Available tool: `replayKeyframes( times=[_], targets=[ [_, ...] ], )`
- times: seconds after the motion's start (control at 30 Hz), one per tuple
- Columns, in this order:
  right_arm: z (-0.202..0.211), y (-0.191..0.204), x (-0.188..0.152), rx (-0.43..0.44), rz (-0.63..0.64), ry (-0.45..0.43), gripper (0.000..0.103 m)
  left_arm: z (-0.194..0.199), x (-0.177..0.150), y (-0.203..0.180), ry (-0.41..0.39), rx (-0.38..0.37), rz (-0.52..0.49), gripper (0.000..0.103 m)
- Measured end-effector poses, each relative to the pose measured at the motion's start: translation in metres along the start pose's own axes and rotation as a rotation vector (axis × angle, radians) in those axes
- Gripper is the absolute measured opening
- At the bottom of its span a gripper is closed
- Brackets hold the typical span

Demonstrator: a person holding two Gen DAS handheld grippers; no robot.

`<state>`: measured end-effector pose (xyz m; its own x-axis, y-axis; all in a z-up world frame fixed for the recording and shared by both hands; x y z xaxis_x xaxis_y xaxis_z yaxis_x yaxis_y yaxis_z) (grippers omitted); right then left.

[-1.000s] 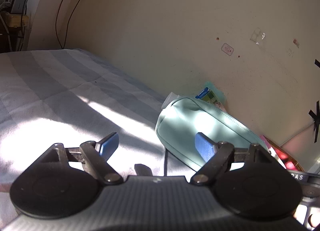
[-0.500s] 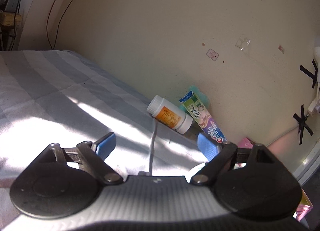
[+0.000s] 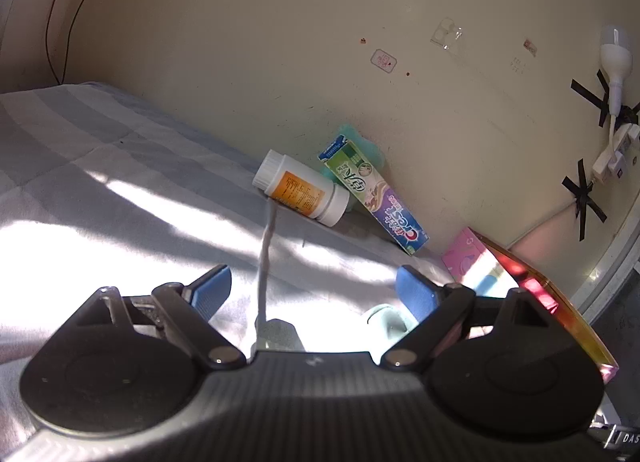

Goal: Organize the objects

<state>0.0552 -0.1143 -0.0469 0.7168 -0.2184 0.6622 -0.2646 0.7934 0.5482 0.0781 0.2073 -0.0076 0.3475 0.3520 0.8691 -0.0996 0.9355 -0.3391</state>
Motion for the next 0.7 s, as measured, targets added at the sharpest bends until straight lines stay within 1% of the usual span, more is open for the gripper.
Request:
replayKeyframes(
  times=[0.07,0.23,0.27,0.37,0.47,0.5,0.57,0.7],
  targets=[
    [-0.002,0.005,-0.002,0.006,0.044,0.002,0.074,-0.001,-0.002,-0.003,0.005,-0.027,-0.008,0.091],
    [-0.007,0.017,-0.007,-0.014,0.137,-0.005,0.080,-0.012,-0.018,-0.023,0.101,-0.148,-0.056,0.092],
    [-0.008,0.019,-0.007,-0.018,0.148,-0.007,0.080,-0.013,-0.020,-0.027,0.109,-0.158,-0.070,0.092],
    [-0.008,0.020,-0.008,-0.031,0.171,-0.014,0.081,-0.016,-0.027,-0.040,0.133,-0.170,-0.135,0.092],
    [-0.009,0.019,-0.007,-0.034,0.175,-0.018,0.081,-0.018,-0.031,-0.047,0.151,-0.196,-0.156,0.093],
    [-0.009,0.019,-0.007,-0.034,0.174,-0.019,0.081,-0.019,-0.032,-0.048,0.151,-0.190,-0.164,0.093],
    [-0.008,0.019,-0.007,-0.037,0.172,-0.029,0.081,-0.020,-0.032,-0.048,0.150,-0.189,-0.167,0.093],
    [-0.005,0.020,-0.007,-0.044,0.196,-0.053,0.081,-0.021,-0.032,-0.044,0.154,-0.199,-0.138,0.093]
  ],
)
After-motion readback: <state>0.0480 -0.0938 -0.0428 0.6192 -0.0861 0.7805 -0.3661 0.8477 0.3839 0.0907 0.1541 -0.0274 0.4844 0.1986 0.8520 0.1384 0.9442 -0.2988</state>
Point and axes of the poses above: each gripper's, at about its wrist camera, not at the fingertips, and z roughly against the way its jaws point, y to its left, x to its top, the point moved 8 cm from there along -z, roughly the way its jaws point, and after that the axes turned 7 degrees about -z, right-handed, at the moved point
